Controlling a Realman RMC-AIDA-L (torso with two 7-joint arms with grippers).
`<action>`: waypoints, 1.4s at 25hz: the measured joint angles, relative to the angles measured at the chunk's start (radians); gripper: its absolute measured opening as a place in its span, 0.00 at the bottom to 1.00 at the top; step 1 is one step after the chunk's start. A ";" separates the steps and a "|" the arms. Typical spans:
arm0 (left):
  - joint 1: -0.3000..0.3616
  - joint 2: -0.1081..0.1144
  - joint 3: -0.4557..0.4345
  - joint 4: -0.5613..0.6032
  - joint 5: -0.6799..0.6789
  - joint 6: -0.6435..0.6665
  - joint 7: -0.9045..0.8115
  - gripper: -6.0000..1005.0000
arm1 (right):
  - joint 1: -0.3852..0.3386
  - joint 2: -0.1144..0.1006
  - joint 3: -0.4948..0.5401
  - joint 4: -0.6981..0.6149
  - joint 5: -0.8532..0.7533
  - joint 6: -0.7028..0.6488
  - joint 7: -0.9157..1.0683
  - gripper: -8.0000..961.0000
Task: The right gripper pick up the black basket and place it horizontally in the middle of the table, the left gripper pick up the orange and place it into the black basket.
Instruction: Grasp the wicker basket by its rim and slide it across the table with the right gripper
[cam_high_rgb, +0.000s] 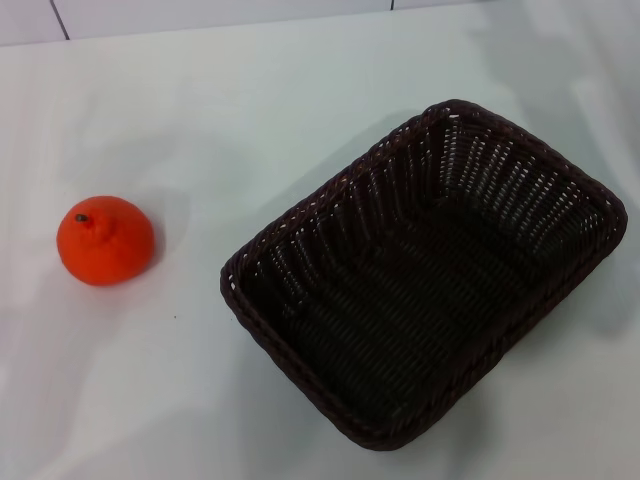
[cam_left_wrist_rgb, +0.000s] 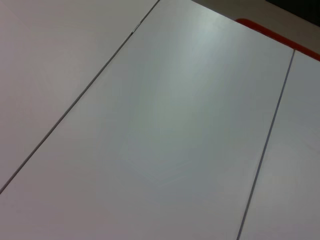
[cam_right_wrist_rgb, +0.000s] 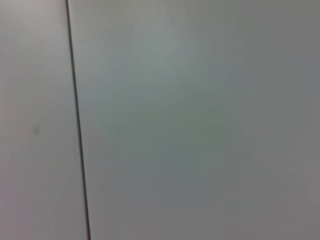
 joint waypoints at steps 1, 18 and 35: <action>0.000 0.000 0.000 0.002 0.000 -0.002 0.000 0.93 | 0.000 0.000 0.000 0.000 0.000 0.000 0.000 0.77; 0.009 0.000 0.000 0.014 0.000 -0.024 0.000 0.93 | 0.002 -0.010 -0.076 -0.012 -0.021 -0.061 0.114 0.77; 0.001 0.002 0.000 0.014 0.000 -0.016 0.008 0.93 | -0.002 -0.181 -0.512 -0.769 -1.035 0.138 1.624 0.77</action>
